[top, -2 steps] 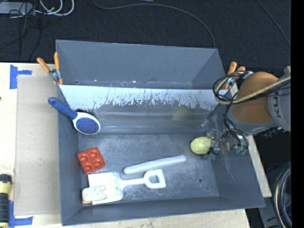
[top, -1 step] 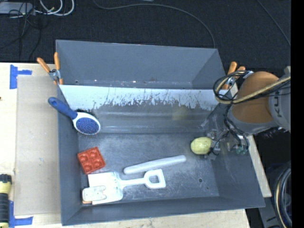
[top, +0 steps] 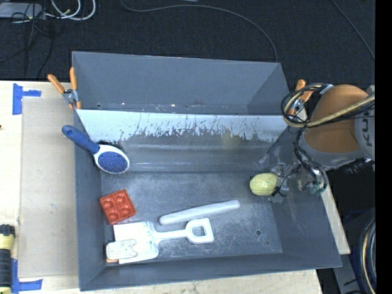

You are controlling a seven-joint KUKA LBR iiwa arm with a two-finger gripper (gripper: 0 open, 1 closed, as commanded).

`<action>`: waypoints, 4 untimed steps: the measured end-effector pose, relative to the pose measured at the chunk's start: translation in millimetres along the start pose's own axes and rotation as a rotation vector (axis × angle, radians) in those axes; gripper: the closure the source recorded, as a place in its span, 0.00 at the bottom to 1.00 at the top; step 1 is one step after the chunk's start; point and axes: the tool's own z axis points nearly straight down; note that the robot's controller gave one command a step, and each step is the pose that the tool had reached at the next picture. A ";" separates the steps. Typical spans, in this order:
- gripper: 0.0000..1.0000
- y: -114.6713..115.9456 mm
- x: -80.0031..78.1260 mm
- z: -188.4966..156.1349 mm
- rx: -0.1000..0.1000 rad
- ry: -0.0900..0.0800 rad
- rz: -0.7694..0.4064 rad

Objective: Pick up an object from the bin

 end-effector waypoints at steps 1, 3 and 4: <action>1.00 -0.4 -2.3 -23.0 0.001 -0.009 0.000; 1.00 -0.3 -2.0 -47.6 0.001 -0.009 0.000; 1.00 -0.4 -2.7 -56.4 0.001 -0.012 -0.001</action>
Offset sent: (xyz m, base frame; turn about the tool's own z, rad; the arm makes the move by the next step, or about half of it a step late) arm 0.0000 0.0000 0.0714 0.0000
